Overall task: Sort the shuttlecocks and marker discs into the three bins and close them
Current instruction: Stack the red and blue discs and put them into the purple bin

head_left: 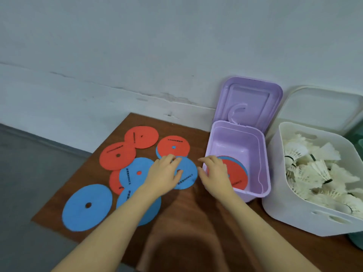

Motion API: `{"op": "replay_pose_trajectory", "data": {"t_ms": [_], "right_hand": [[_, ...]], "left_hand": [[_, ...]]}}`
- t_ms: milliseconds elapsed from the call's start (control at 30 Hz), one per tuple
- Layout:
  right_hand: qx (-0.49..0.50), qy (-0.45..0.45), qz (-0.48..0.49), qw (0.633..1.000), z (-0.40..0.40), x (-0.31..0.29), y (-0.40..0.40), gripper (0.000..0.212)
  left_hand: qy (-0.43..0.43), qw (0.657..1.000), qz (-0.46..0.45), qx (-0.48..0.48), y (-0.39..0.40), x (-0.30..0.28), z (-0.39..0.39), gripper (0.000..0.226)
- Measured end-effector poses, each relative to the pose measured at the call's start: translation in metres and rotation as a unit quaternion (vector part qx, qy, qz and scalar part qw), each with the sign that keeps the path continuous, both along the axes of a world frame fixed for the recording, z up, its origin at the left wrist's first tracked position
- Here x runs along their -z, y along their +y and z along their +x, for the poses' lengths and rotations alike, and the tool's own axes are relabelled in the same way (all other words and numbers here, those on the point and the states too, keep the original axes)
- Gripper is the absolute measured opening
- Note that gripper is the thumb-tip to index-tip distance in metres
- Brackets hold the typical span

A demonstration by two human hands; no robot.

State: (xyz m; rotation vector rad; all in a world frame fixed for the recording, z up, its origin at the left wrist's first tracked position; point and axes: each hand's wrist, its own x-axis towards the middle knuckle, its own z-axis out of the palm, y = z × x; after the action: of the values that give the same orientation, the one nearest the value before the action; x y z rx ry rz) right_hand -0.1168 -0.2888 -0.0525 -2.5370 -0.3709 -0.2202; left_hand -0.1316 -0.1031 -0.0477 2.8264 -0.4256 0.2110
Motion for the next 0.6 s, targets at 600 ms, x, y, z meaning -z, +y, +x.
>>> {"op": "replay_pose_trajectory", "data": {"t_ms": [600], "right_hand": [[0.065,0.243,-0.167,0.953,-0.042,0.110,0.157,0.081]], "left_hand": [[0.212,0.975,-0.008,-0.066,0.170,0.111,-0.049,0.065]]}}
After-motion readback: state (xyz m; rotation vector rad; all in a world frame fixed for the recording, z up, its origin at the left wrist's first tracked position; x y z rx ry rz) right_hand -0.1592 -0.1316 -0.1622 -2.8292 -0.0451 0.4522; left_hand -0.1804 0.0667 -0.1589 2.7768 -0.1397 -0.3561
